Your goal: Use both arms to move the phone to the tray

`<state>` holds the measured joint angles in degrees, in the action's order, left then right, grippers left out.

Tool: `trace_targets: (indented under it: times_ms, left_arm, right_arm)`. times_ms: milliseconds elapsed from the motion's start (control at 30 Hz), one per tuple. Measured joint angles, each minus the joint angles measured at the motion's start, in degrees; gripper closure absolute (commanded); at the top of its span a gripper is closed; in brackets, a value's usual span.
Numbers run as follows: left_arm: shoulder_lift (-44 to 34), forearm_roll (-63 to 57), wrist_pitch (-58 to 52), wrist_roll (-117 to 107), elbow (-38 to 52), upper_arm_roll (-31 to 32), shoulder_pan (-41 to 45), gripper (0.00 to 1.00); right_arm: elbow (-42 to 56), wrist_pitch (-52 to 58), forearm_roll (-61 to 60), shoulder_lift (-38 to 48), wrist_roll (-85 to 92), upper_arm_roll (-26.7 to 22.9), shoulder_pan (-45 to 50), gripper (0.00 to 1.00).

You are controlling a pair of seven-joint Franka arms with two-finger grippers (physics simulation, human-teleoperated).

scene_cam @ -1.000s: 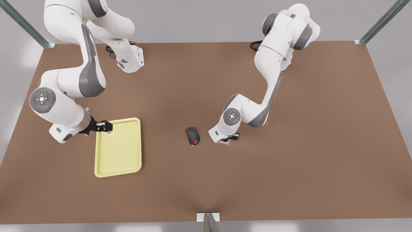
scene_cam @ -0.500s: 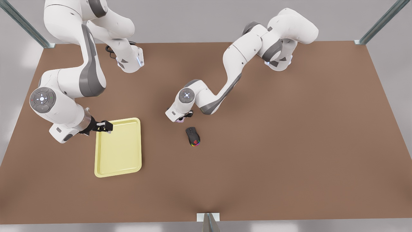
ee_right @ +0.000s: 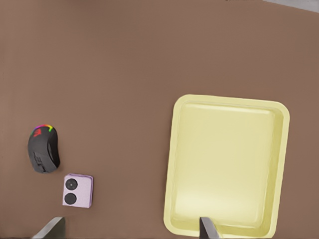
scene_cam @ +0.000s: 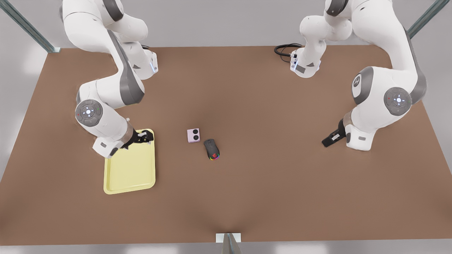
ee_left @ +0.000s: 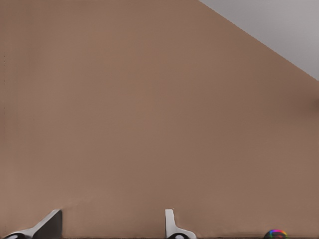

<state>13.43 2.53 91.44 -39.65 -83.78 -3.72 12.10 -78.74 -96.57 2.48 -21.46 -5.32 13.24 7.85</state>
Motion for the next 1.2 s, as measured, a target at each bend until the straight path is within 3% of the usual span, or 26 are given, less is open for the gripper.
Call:
trace_targets:
  times_ms: [133, 433, 633, 833, 1200]
  left_arm:
    - [-0.46, -0.25, -5.49, 7.00, 2.69, -0.97, 1.03, 0.00]
    - [0.65, 2.72, -10.50, 18.08, 5.64, 0.03, 1.61, 0.00]
    - [0.87, 2.92, -11.34, 22.98, 5.62, 0.03, 1.61, 0.00]
    - [1.26, 2.95, -11.50, 26.49, 5.62, 0.03, 1.61, 0.00]
    - [0.40, 2.97, -11.64, 30.52, 6.31, 0.14, 1.62, 0.00]
  right_arm:
    - [-1.84, -3.75, 0.15, -2.37, -3.05, 0.42, 7.48, 0.00]
    - [-10.14, -13.00, 0.32, -5.67, -10.60, 0.46, 14.52, 0.00]
    - [-15.05, -18.30, 0.07, -9.05, -15.05, 0.40, 14.33, 0.00]
    - [-28.19, -26.53, 0.00, -6.72, -18.12, 0.44, 12.96, 0.00]
    - [-35.87, -42.97, 0.09, -9.87, -19.36, 0.46, 13.43, 0.00]
